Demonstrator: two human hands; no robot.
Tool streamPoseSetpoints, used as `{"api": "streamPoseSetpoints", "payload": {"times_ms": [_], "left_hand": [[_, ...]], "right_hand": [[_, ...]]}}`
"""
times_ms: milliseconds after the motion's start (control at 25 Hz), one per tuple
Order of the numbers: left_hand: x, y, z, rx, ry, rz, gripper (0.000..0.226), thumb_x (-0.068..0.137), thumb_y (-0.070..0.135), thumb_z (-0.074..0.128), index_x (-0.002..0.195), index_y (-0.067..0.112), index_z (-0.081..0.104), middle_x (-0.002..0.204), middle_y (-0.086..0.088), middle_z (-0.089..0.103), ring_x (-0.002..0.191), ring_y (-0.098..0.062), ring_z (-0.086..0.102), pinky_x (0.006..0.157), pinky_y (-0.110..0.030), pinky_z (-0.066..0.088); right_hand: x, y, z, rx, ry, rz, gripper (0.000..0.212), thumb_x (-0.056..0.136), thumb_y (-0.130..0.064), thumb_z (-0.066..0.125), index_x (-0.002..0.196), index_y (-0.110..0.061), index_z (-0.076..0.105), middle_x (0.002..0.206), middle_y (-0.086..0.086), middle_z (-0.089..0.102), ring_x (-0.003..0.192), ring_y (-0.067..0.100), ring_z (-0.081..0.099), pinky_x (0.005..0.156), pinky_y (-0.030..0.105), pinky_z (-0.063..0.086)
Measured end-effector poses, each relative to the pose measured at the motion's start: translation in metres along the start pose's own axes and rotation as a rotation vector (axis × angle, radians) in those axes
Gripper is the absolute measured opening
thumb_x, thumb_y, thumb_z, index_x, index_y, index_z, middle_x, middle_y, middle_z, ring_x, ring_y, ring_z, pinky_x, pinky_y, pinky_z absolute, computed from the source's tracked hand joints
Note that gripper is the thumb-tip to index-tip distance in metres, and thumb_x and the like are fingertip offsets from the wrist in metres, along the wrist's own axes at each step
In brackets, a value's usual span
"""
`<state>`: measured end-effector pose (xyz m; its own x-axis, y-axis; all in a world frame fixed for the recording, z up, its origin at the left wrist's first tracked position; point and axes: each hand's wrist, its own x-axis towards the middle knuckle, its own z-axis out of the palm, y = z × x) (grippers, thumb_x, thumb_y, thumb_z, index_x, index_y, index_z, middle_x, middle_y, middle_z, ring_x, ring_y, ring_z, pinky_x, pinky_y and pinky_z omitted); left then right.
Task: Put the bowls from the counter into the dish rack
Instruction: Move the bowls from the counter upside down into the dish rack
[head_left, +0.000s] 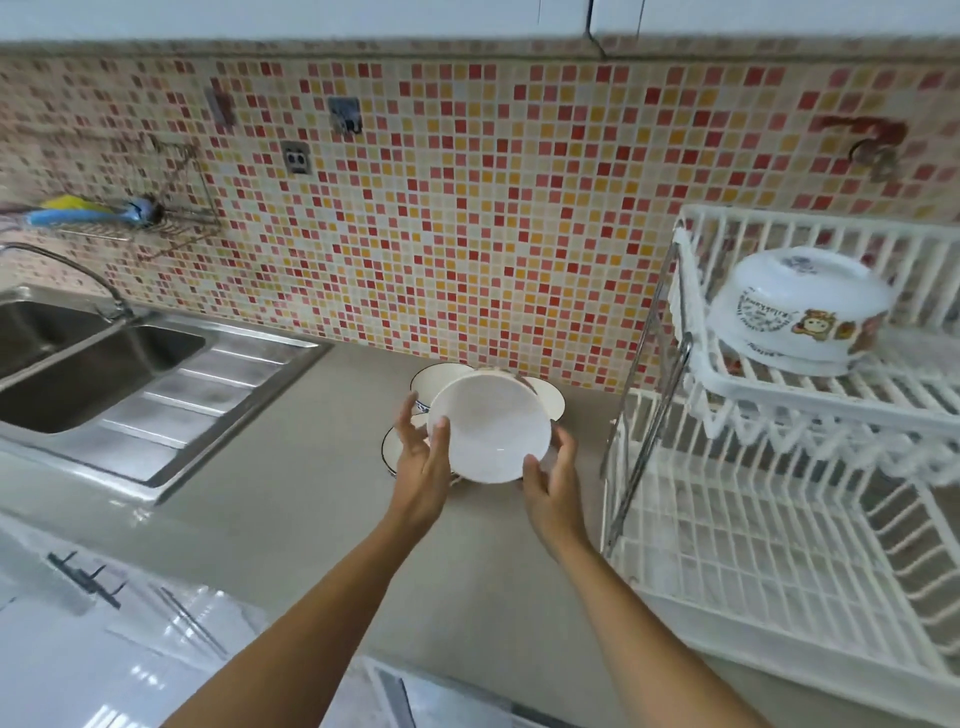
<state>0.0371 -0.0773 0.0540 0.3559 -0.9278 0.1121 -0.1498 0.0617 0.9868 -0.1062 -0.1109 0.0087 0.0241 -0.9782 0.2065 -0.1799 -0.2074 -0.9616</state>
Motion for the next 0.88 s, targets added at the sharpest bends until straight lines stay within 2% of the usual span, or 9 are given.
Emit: {"api": "streamPoseSetpoints", "payload": {"times_ms": [120,200,280,400,480,600,680,800,880], "left_hand": [[0.001,0.049,-0.022,-0.040,-0.021,0.114,0.034,0.088,0.064,0.023,0.121,0.074,0.021,0.149,0.002,0.036,0.132,-0.028,0.043,0.104,-0.047,0.043],[0.000,0.090,-0.031,-0.112,-0.009,0.218,0.027,0.092,0.060,0.019,0.115,0.063,0.032,0.138,0.001,0.041,0.126,-0.026,0.047,0.093,-0.038,0.048],[-0.005,0.135,-0.032,-0.169,0.006,0.323,0.024,0.098,0.048,0.016,0.113,0.046,0.034,0.128,0.003,0.041,0.117,-0.014,0.049,0.088,-0.028,0.045],[-0.020,0.196,-0.026,-0.112,0.002,0.495,0.028,0.095,0.049,0.020,0.115,0.036,0.033,0.119,0.009,0.042,0.102,0.004,0.047,0.077,-0.011,0.038],[-0.029,0.226,-0.020,-0.044,-0.010,0.591,0.035,0.089,0.053,0.021,0.115,0.038,0.038,0.122,0.008,0.044,0.102,0.006,0.048,0.074,-0.007,0.034],[-0.042,0.262,0.004,-0.038,-0.125,0.690,0.032,0.087,0.057,0.021,0.108,0.050,0.045,0.120,0.015,0.050,0.105,0.007,0.052,0.079,-0.007,0.040],[-0.039,0.276,0.031,-0.080,-0.219,0.692,0.034,0.087,0.061,0.021,0.104,0.049,0.048,0.121,0.017,0.054,0.112,0.004,0.053,0.091,-0.014,0.042],[-0.024,0.281,0.081,-0.067,-0.310,0.594,0.079,0.072,0.085,0.023,0.122,0.030,0.049,0.136,0.001,0.052,0.128,-0.015,0.049,0.110,-0.043,0.034],[-0.017,0.280,0.117,-0.022,-0.388,0.513,0.094,0.063,0.091,0.026,0.124,0.022,0.044,0.136,-0.004,0.052,0.126,-0.020,0.051,0.110,-0.050,0.033]], "right_hand": [[-0.010,-0.068,0.003,0.162,-0.033,-0.133,0.047,0.085,-0.050,0.045,0.125,-0.031,0.029,0.130,0.000,0.046,0.107,-0.008,0.053,0.091,0.018,0.049],[-0.016,-0.118,-0.002,0.200,-0.068,-0.227,0.048,0.078,-0.067,0.037,0.116,-0.039,0.026,0.130,-0.004,0.041,0.112,0.000,0.051,0.095,0.027,0.048],[-0.020,-0.162,-0.017,0.209,-0.084,-0.318,0.045,0.075,-0.077,0.033,0.106,-0.046,0.025,0.127,-0.004,0.041,0.111,0.004,0.053,0.090,0.023,0.050],[-0.021,-0.210,-0.057,0.220,-0.107,-0.429,0.024,0.092,-0.047,0.043,0.103,-0.038,0.024,0.120,-0.002,0.044,0.093,-0.006,0.060,0.074,0.015,0.053],[-0.018,-0.229,-0.088,0.226,-0.139,-0.488,0.033,0.090,-0.038,0.053,0.103,-0.037,0.023,0.120,-0.004,0.043,0.096,-0.009,0.060,0.077,0.016,0.054],[-0.013,-0.247,-0.146,0.246,-0.156,-0.481,0.063,0.062,-0.082,0.053,0.102,-0.038,0.029,0.123,-0.002,0.044,0.111,0.011,0.058,0.090,0.029,0.053],[-0.001,-0.253,-0.188,0.244,-0.117,-0.479,0.071,0.052,-0.087,0.054,0.100,-0.038,0.033,0.121,0.000,0.048,0.111,0.016,0.057,0.094,0.033,0.051],[0.023,-0.256,-0.253,0.148,-0.070,-0.493,0.075,0.051,-0.077,0.067,0.104,-0.037,0.032,0.124,-0.001,0.050,0.110,0.012,0.059,0.097,0.031,0.049],[0.040,-0.250,-0.298,0.062,-0.095,-0.459,0.082,0.050,-0.074,0.072,0.109,-0.037,0.029,0.130,0.007,0.050,0.114,0.017,0.059,0.095,0.030,0.050]]}}
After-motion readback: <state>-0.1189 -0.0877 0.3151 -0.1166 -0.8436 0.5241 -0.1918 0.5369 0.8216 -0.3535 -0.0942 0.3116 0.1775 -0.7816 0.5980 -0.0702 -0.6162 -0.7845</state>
